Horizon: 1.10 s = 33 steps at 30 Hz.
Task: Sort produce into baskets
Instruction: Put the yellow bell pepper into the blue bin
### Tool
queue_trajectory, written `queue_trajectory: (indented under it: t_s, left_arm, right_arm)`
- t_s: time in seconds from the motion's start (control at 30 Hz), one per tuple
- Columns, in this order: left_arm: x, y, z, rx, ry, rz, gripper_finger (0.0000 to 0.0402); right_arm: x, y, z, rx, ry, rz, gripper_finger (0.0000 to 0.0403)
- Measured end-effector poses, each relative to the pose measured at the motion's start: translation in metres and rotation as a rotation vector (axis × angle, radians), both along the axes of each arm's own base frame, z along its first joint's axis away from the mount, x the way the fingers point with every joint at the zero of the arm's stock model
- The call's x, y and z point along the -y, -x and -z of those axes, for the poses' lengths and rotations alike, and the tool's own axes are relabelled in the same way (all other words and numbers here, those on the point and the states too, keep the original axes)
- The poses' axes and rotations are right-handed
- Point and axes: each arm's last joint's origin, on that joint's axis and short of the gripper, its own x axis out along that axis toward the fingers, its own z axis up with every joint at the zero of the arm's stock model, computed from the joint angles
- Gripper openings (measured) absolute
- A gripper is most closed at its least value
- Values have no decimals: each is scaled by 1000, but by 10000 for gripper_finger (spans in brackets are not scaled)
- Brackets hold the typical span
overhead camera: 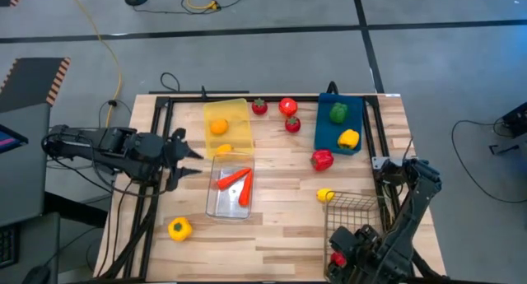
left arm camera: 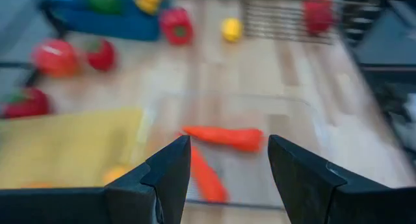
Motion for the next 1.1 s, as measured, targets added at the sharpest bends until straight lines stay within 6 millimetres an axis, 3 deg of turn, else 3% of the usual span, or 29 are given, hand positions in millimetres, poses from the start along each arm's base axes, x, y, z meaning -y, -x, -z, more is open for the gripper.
queue_trajectory:
  t_s: [0.27, 0.63, 0.8, 1.1]
  left_arm:
    - [3, 3, 3, -63, 178, 12, 194]
    - [2, 2, 3, -56, 166, -40, 201]
    - [1, 3, 4, -55, 148, -66, 245]
    - [2, 3, 4, -66, 166, -38, 369]
  right_arm:
    - [9, -11, 0, 0, 0, 40, 400]
    - [17, -21, 0, -12, 38, -108, 400]
    - [21, -26, 0, -13, 42, -106, 400]
    - [29, -34, 0, -13, 42, -79, 400]
